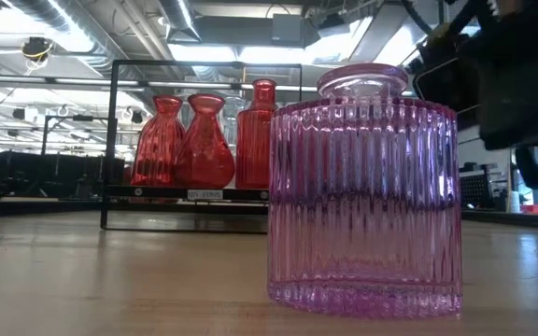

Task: Sort vases onto shelf
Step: Put the purple vase on the shelf

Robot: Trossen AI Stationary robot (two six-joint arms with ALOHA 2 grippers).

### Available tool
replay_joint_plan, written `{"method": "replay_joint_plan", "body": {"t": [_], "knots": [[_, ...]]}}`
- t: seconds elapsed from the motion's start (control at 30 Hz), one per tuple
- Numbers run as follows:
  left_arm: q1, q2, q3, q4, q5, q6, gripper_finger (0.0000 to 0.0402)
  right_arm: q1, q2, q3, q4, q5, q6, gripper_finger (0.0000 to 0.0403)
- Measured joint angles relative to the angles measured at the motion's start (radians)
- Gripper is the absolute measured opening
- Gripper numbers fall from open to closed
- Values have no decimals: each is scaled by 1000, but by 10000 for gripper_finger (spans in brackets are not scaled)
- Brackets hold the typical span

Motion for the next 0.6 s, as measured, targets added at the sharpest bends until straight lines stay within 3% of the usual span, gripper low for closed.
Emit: {"method": "replay_joint_plan", "body": {"t": [0.13,0.33,0.6], "knots": [[-42,0,0,-49,-43,-1,0,10,129,137,-39,-12,50,11],[-62,0,0,-120,-119,4,0,-4,293,382,-293,-99,-9,3],[-25,0,0,-185,-155,25,0,-42,430,598,-311,-98,-70,2]]}}
